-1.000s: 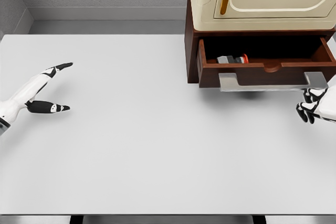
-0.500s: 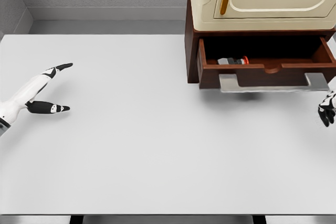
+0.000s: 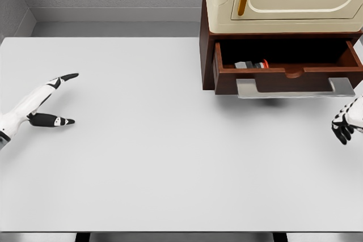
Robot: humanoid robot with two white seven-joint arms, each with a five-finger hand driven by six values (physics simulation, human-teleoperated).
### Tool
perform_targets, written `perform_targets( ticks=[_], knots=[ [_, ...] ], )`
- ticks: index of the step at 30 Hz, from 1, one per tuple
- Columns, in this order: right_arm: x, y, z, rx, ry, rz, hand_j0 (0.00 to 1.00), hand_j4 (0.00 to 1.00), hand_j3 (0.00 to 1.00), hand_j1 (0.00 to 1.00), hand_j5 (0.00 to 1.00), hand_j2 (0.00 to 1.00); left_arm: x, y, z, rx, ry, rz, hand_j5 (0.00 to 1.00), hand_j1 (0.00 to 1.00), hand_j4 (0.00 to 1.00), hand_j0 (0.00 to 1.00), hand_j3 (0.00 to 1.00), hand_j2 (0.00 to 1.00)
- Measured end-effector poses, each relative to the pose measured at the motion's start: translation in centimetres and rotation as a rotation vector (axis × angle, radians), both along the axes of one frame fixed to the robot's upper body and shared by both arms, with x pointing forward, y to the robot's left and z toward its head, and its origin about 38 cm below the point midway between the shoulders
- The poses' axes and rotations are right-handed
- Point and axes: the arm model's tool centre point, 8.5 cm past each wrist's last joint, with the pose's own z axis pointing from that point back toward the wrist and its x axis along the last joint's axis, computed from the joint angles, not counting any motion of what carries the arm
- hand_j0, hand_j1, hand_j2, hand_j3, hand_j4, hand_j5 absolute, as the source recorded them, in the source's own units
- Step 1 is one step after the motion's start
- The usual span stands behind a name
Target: Put the switch into the drawer with left arm, and close the drawer with right arm
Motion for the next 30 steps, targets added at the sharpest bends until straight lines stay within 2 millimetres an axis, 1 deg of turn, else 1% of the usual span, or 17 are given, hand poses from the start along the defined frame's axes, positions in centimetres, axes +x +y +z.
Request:
perform_targets(
  ticks=[6,12,16,21,26,27,28,30],
  knots=[
    [-0.1,1.4,-2.1,0.139,-0.029,-0.017,0.13,0.13,0.13,0.13,0.13,0.13,-0.1,-0.1,0.0,-0.001,0.001,-0.004,1.00,1.00,1.00,1.00,1.00,1.00],
    [-0.1,2.7,-3.5,0.262,-0.040,-0.037,0.12,0.12,0.12,0.12,0.12,0.12,-0.3,0.0,-0.2,-0.002,0.006,-0.002,1.00,1.00,1.00,1.00,1.00,1.00],
    [0.3,3.1,-3.1,0.326,-0.053,-0.047,0.12,0.12,0.12,0.12,0.12,0.12,-0.3,0.0,-0.1,-0.003,0.004,-0.002,1.00,1.00,1.00,1.00,1.00,1.00],
    [0.4,3.2,-2.9,0.359,-0.053,-0.053,0.12,0.12,0.12,0.12,0.12,0.12,-0.3,-0.1,-0.1,-0.003,0.003,-0.003,1.00,1.00,1.00,1.00,1.00,1.00],
    [0.8,3.5,-2.7,0.351,-0.075,-0.041,0.13,0.13,0.13,0.13,0.13,0.13,-0.5,-0.1,-0.2,-0.003,0.006,-0.004,1.00,1.00,1.00,1.00,1.00,1.00],
    [0.9,3.8,-3.0,0.300,-0.083,-0.013,0.12,0.12,0.12,0.12,0.12,0.12,-0.5,-0.1,-0.2,-0.003,0.006,-0.004,1.00,1.00,1.00,1.00,1.00,1.00],
    [1.4,4.0,-2.2,0.325,-0.105,-0.013,0.12,0.12,0.12,0.12,0.12,0.12,-0.5,-0.1,-0.2,-0.003,0.006,-0.003,1.00,1.00,1.00,1.00,1.00,1.00],
    [2.1,4.5,-1.7,0.361,-0.127,-0.011,0.13,0.13,0.13,0.13,0.13,0.13,-0.5,-0.1,-0.2,-0.003,0.005,-0.004,1.00,1.00,1.00,1.00,1.00,1.00]
  ],
)
